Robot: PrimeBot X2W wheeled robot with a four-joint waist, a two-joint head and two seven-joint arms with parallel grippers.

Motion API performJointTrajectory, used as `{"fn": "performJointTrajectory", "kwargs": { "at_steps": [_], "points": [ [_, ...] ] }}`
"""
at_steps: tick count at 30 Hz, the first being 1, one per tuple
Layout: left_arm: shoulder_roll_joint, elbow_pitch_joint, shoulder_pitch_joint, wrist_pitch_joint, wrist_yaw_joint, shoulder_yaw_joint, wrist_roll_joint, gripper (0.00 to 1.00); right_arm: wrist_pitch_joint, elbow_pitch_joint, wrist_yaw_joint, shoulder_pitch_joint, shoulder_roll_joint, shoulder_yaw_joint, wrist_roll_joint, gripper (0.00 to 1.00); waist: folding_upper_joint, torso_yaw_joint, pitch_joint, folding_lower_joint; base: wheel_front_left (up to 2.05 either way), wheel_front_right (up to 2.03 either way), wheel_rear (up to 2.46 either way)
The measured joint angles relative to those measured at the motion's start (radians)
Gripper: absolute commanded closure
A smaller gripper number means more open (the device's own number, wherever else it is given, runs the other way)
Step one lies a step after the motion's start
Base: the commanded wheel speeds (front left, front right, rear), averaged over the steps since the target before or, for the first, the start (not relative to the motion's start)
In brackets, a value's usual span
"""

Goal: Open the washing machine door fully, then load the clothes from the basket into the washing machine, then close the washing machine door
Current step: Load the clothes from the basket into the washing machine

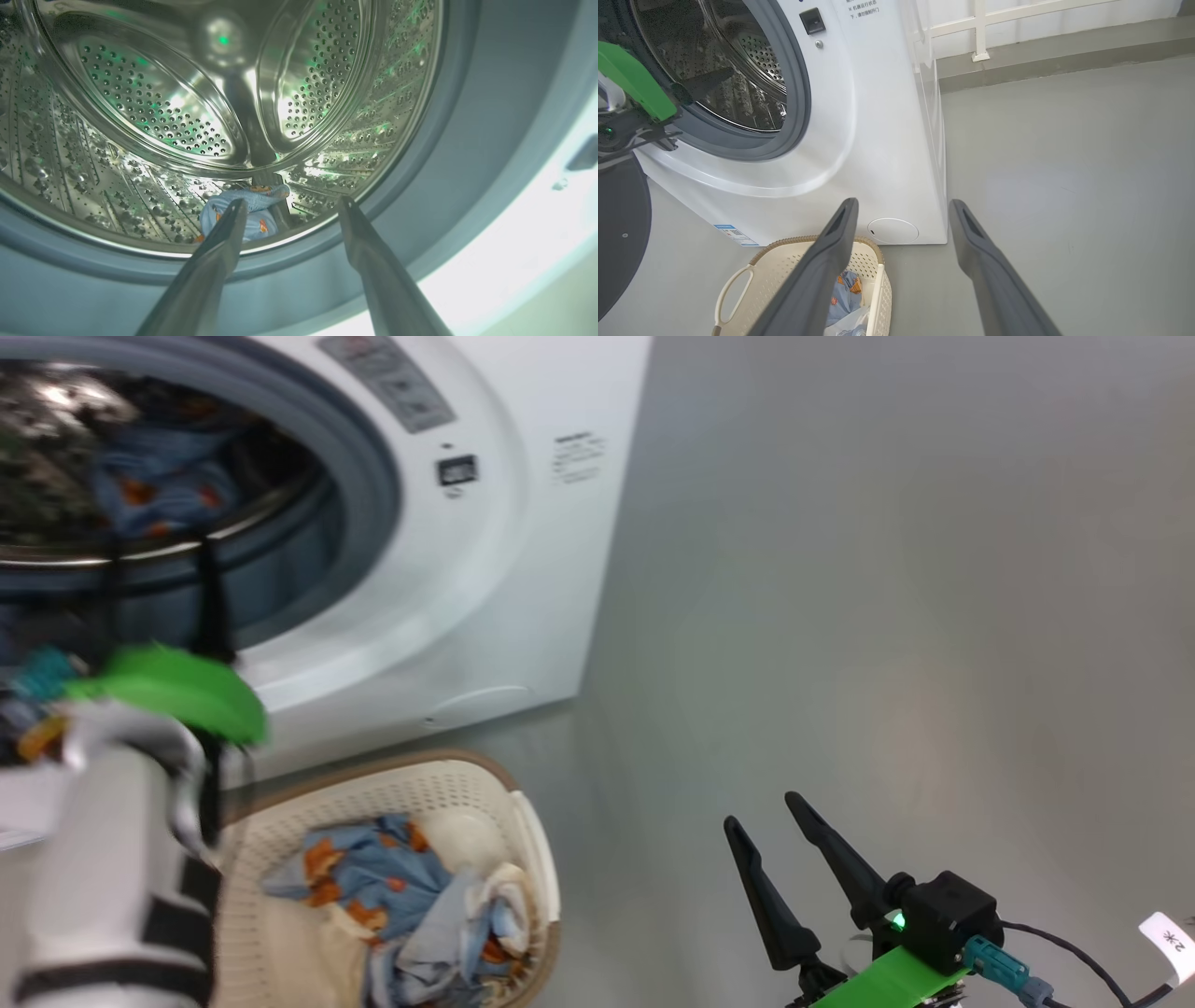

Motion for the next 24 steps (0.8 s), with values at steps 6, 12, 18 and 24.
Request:
{"fn": "performJointTrajectory", "kwargs": {
  "at_steps": [6, 12, 18, 24],
  "points": [
    [-0.055, -0.103, 0.132, 0.0, -0.034, -0.005, 0.0, 0.0, 0.0, 0.002, 0.0, 0.017, 0.0, -0.006, -0.007, 0.0, 0.0, 0.058, -0.044, 0.0, 0.0, 0.0, 0.0],
    [-0.095, -0.239, 0.317, 0.0, -0.047, -0.036, -0.014, 0.0, 0.0, 0.004, 0.0, 0.036, -0.001, -0.026, -0.035, 0.0, 0.0, 0.132, -0.092, 0.0, 0.0, 0.0, 0.0],
    [-0.101, -0.337, 0.509, 0.0, -0.044, -0.086, -0.049, 0.0, 0.0, 0.011, 0.0, 0.057, -0.001, -0.034, -0.041, 0.0, 0.0, 0.195, -0.14, 0.0, 0.0, 0.0, 0.0],
    [-0.1, -0.453, 0.619, 0.0, 0.008, -0.157, -0.111, 0.0, 0.0, 0.007, 0.0, 0.078, -0.002, -0.065, -0.051, 0.0, -0.0001, 0.257, -0.175, 0.0, 0.0, 0.0, 0.0]
  ]
}}
